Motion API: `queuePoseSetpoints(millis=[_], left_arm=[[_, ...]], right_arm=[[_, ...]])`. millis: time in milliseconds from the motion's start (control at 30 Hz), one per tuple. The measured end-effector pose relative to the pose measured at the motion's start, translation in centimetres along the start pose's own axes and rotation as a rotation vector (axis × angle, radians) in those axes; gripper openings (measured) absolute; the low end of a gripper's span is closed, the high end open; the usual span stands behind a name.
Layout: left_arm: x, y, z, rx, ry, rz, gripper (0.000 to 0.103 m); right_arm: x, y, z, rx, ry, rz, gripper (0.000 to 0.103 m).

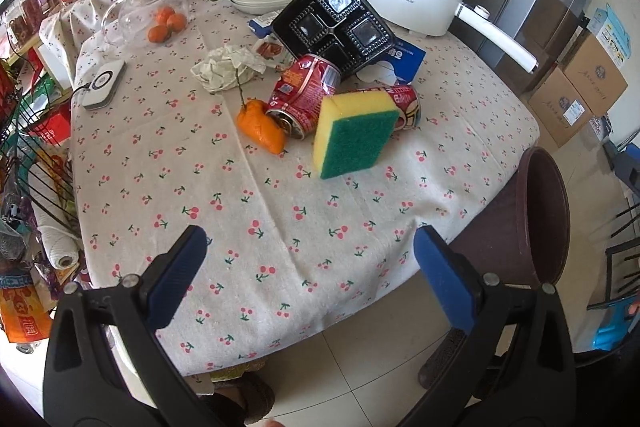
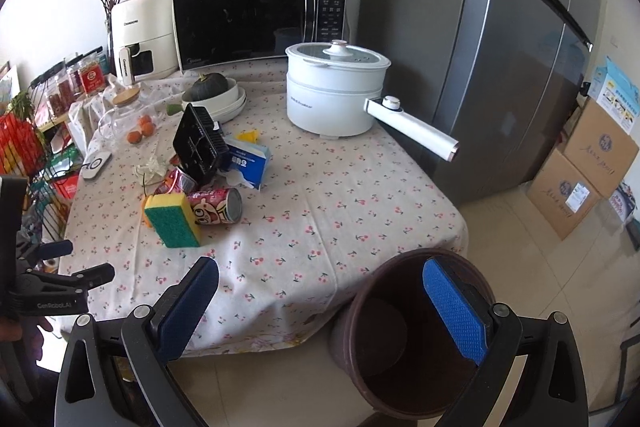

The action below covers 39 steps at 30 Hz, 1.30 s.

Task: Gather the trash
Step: 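Reach the left tool to the yellow-green sponge and close on it, then grasp a red can with the right tool while the left tool holds the sponge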

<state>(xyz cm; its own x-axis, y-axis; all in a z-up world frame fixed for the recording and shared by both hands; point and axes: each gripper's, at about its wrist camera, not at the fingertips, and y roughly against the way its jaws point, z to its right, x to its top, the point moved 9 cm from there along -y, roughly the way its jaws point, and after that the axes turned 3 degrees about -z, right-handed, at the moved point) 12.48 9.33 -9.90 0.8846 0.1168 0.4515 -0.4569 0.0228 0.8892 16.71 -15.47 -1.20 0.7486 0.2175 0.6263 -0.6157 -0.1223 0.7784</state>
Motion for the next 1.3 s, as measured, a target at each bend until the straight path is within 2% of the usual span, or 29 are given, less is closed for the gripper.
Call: queuePoseSetpoints(millis=[233, 333, 500, 600, 667, 700, 767, 1000, 1300], left_arm=[[1.8, -4.0, 3.1, -0.076, 0.049, -0.023, 0.103], [3.1, -5.7, 3.9, -0.061, 0.076, -0.014, 0.103], [5.3, -7.2, 3.4, 0.025, 0.121, 0.038, 0.102], [5.8, -7.9, 2.8, 0.033, 0.167, 0.045, 0.092], [5.9, -8.5, 2.6, 0.012, 0.194, 0.031, 0.075], [5.9, -8.6, 2.6, -0.012, 0.211, 0.022, 0.071], [5.7, -8.7, 2.5, -0.068, 0.245, 0.006, 0.063], [4.9, -6.7, 1.2, -0.111, 0.245, 0.012, 0.061], [4.4, -3.0, -1.5, -0.155, 0.212, 0.065, 0.061]], right_arm=[[-0.8, -6.2, 0.5, 0.037, -0.031, -0.119, 0.103], [-0.5, -7.7, 2.0, 0.002, -0.046, -0.133, 0.103], [-0.6, -9.1, 4.2, -0.025, -0.086, -0.158, 0.103], [-0.9, -9.5, 4.9, -0.028, -0.100, -0.173, 0.103], [-1.2, -9.7, 5.2, -0.035, -0.100, -0.181, 0.103], [-1.3, -9.8, 5.3, -0.039, -0.099, -0.184, 0.103], [-1.6, -9.9, 5.5, -0.045, -0.102, -0.192, 0.103], [-1.8, -9.9, 5.5, -0.051, -0.125, -0.200, 0.103], [-1.4, -10.7, 2.6, -0.050, -0.093, -0.208, 0.103]])
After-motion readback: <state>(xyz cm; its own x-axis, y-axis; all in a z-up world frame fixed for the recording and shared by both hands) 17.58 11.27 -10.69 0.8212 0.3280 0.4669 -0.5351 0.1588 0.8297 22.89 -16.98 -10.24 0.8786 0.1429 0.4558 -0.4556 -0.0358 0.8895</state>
